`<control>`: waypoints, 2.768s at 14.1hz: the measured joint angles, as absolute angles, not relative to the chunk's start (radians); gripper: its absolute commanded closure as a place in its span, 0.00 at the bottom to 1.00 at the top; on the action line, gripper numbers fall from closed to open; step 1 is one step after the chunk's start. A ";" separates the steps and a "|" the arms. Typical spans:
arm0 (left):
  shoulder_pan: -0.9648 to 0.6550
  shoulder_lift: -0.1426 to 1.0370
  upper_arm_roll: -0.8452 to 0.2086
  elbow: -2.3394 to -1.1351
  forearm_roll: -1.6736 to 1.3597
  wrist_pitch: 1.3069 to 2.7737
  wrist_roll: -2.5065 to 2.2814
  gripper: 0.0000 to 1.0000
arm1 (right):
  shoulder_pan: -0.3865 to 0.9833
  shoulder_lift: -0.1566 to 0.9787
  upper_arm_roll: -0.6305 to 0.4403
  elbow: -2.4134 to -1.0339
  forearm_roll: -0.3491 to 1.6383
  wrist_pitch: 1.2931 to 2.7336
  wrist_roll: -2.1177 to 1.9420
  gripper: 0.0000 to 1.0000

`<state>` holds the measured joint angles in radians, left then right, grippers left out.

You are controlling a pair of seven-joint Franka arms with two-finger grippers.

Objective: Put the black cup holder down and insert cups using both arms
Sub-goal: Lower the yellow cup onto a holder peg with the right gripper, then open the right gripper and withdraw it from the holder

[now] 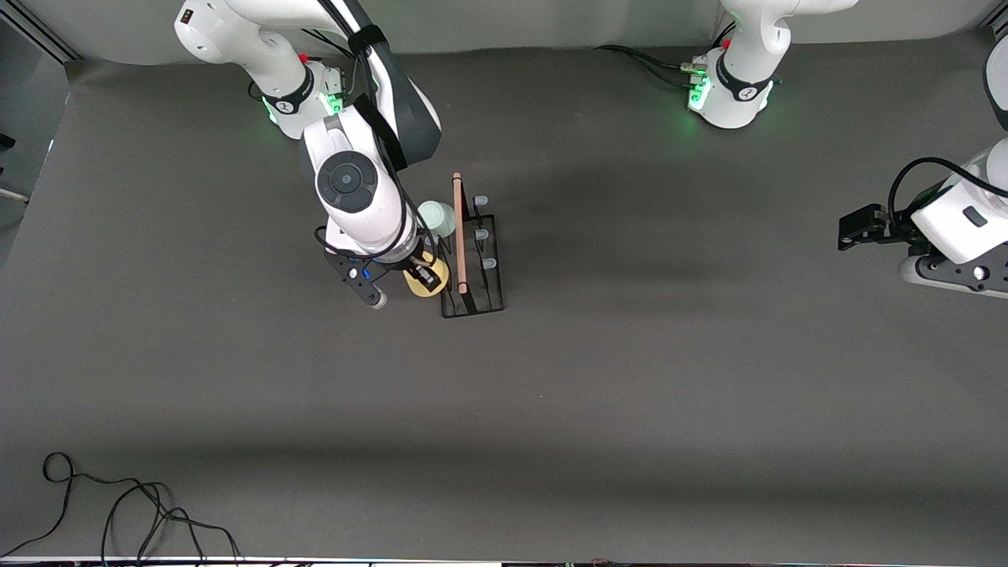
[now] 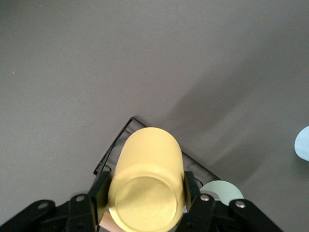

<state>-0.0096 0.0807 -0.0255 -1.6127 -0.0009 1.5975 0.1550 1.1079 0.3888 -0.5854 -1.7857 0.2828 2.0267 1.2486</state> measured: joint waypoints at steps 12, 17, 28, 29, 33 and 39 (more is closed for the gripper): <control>-0.010 0.081 -0.026 -1.613 -0.001 1.597 0.155 0.00 | 1.123 0.427 -0.611 -1.709 0.346 1.969 1.254 0.00; -0.010 0.081 -0.026 -1.613 -0.001 1.597 0.155 0.00 | 1.119 0.360 -0.741 -1.430 0.324 1.587 1.115 0.00; -0.010 0.081 -0.025 -1.613 -0.001 1.597 0.155 0.00 | 0.810 0.143 -0.716 -1.453 0.148 1.475 0.321 0.00; -0.010 0.081 -0.025 -1.613 -0.001 1.597 0.155 0.00 | 0.712 0.133 -0.646 -1.456 0.135 1.475 0.250 0.00; -0.010 0.081 -0.025 -1.613 -0.001 1.597 0.155 0.00 | 0.322 0.103 -0.331 -1.467 0.089 1.477 0.077 0.00; -0.010 0.081 -0.024 -1.613 -0.001 1.597 0.155 0.00 | 0.121 0.028 -0.148 -1.571 0.051 1.535 0.030 0.00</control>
